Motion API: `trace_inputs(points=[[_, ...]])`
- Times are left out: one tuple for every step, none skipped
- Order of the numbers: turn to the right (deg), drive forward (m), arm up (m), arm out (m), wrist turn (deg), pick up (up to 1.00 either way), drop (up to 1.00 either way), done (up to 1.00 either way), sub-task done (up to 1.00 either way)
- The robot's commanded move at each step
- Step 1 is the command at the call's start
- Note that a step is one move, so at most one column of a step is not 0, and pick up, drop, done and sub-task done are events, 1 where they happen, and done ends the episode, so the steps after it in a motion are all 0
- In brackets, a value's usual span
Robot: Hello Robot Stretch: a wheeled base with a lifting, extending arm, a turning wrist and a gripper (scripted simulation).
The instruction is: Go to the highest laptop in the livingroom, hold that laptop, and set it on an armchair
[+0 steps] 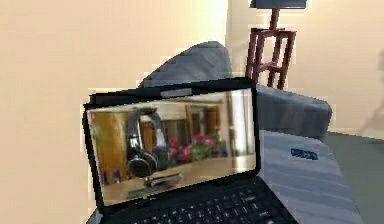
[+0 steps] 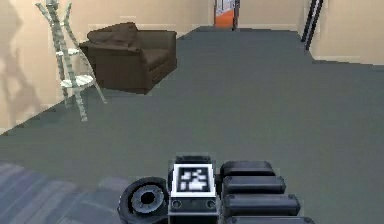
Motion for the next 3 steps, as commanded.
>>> trace_inputs(points=[[45.0,0.00,0.00,0.00,0.0,0.00,0.00,0.00,0.00],[9.0,0.00,0.00,0.00,0.0,0.00,0.00,0.00,0.00],[45.0,0.00,0.00,0.00,0.0,0.00,0.00,0.00,0.00]])
